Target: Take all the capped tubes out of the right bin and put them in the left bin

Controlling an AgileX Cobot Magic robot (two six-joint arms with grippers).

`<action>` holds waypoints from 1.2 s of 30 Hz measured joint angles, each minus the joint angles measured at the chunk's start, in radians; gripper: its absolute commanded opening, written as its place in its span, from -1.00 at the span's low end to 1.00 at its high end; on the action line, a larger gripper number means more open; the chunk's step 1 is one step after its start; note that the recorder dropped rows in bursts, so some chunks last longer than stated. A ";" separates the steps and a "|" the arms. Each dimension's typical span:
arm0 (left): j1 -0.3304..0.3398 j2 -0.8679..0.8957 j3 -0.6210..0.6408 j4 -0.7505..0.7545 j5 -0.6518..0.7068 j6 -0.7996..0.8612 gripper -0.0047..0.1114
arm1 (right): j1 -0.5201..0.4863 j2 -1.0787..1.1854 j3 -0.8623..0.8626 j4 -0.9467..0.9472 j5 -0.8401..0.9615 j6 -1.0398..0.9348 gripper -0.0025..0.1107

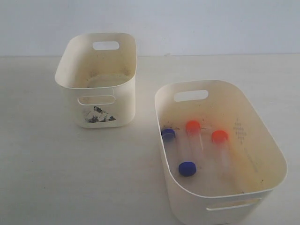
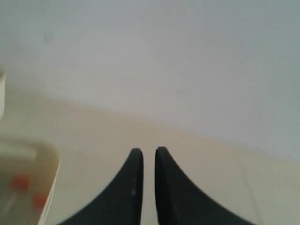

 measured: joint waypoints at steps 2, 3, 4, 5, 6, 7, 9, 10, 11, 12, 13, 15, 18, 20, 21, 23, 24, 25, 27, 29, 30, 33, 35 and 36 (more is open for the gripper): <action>0.000 0.000 0.000 0.000 0.000 0.000 -0.84 | 0.000 0.125 -0.072 0.000 0.195 0.000 -0.79; 0.000 0.000 0.000 0.000 0.000 0.000 -0.84 | 0.000 0.184 -0.101 0.000 0.254 0.000 -0.79; 0.000 0.000 0.000 0.000 0.000 0.000 -0.84 | 0.000 0.235 -0.123 0.000 0.279 0.000 -0.79; 0.000 0.000 0.000 0.000 0.000 0.000 -0.84 | 0.000 0.279 -0.136 0.000 0.282 0.000 -0.79; 0.000 0.000 0.000 0.000 0.000 0.000 -0.84 | 0.000 0.316 -0.146 0.000 0.270 0.000 -0.79; 0.000 0.000 0.000 0.000 0.000 0.000 -0.84 | 0.000 0.350 -0.151 0.003 0.246 0.000 -0.79; 0.000 0.000 0.000 0.000 0.000 0.000 -0.84 | 0.000 0.399 -0.153 0.014 0.184 0.000 -0.79; 0.000 0.000 0.000 0.000 0.000 0.000 -0.84 | 0.000 0.421 -0.153 0.023 0.153 0.000 -0.79; 0.000 0.000 0.000 0.000 0.000 0.000 -0.84 | 0.000 0.442 -0.153 0.035 0.123 0.000 -0.79; 0.000 0.000 0.000 0.000 0.000 0.000 -0.84 | 0.000 0.458 -0.153 0.048 0.101 0.000 -0.79; 0.000 0.000 0.000 0.000 0.000 0.000 -0.84 | 0.000 0.476 -0.153 0.068 0.074 0.000 -0.79; 0.000 0.000 0.000 0.000 0.000 0.000 -0.84 | 0.000 0.505 -0.153 0.132 0.022 0.010 -0.79; 0.000 0.000 0.000 0.000 0.000 0.000 -0.84 | 0.000 0.559 -0.154 0.328 -0.047 0.013 -0.79; 0.000 0.000 0.000 0.000 0.000 0.000 -0.84 | 0.009 0.602 -0.154 0.460 -0.052 -0.039 -0.79; 0.000 0.000 0.000 0.000 0.000 0.000 -0.84 | 0.018 0.622 -0.154 0.506 -0.043 -0.075 -0.80; 0.000 0.000 0.000 0.000 0.000 0.000 -0.84 | 0.058 0.667 -0.160 0.595 0.016 -0.169 -0.87; 0.000 0.000 0.000 0.000 0.000 0.000 -0.84 | 0.084 0.683 -0.165 0.620 0.050 -0.223 -0.96; 0.000 0.000 0.000 0.000 0.000 0.000 -0.84 | 0.135 0.701 -0.173 0.643 0.095 -0.280 -0.96; 0.000 0.000 0.000 0.000 0.000 0.000 -0.84 | 0.229 0.712 -0.185 0.650 0.128 -0.343 -0.96; 0.000 0.000 0.000 0.000 0.000 0.000 -0.84 | 0.328 0.711 -0.207 0.607 0.124 -0.324 -0.96; 0.000 0.000 0.000 0.000 0.000 0.000 -0.84 | 0.362 0.711 -0.218 0.578 0.109 -0.299 -0.96; 0.000 0.000 0.000 0.000 0.000 0.000 -0.84 | 0.440 0.720 -0.241 0.435 0.087 -0.168 -0.96; 0.000 0.000 0.000 0.000 0.000 0.000 -0.84 | 0.458 0.744 -0.255 0.329 0.138 -0.026 -0.96; 0.000 0.000 0.000 0.000 0.000 0.000 -0.84 | 0.462 0.765 -0.264 0.279 0.176 0.047 -0.96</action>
